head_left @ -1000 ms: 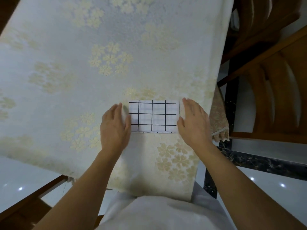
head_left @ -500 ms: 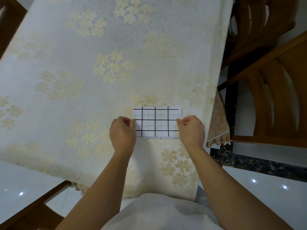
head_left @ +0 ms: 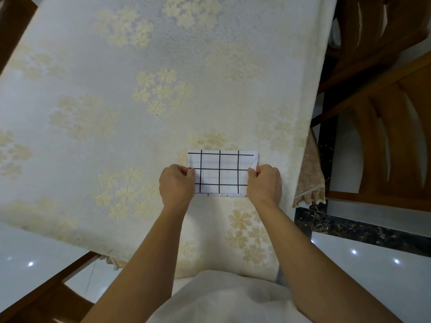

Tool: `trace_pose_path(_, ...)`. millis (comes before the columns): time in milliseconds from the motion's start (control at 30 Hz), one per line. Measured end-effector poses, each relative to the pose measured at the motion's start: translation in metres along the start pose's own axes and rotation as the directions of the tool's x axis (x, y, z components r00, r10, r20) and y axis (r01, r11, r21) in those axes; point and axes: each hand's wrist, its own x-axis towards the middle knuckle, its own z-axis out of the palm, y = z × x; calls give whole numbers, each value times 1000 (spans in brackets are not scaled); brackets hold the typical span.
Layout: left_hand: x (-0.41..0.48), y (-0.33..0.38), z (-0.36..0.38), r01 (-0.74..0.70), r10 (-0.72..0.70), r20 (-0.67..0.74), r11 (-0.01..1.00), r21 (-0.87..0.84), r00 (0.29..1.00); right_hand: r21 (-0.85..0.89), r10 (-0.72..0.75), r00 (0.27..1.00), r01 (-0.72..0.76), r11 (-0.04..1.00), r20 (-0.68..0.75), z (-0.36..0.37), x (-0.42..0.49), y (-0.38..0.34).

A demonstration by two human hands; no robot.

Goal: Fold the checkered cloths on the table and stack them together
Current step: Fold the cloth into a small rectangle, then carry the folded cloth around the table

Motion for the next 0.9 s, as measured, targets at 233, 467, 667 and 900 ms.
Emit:
trace_pose_path(233, -11, 0, -12, -37, 50, 54, 974, -222, 997, 210, -77, 996, 65, 976, 53, -21, -13, 4)
trace_pose_path(467, -29, 5, -40, 147, -17, 215, 783, -605, 977, 544, -62, 993, 0, 839, 97, -56, -19, 6)
trace_pose_path(667, -54, 9, -57, 89, 113, 265, 759, -645, 958, 692, -35, 993, -53, 720, 113, -78, -35, 2)
trace_pose_path(900, -68, 6, -56, -22, 110, 121, 824, -567, 987, 707, -49, 997, -7, 707, 59, -87, -47, 2)
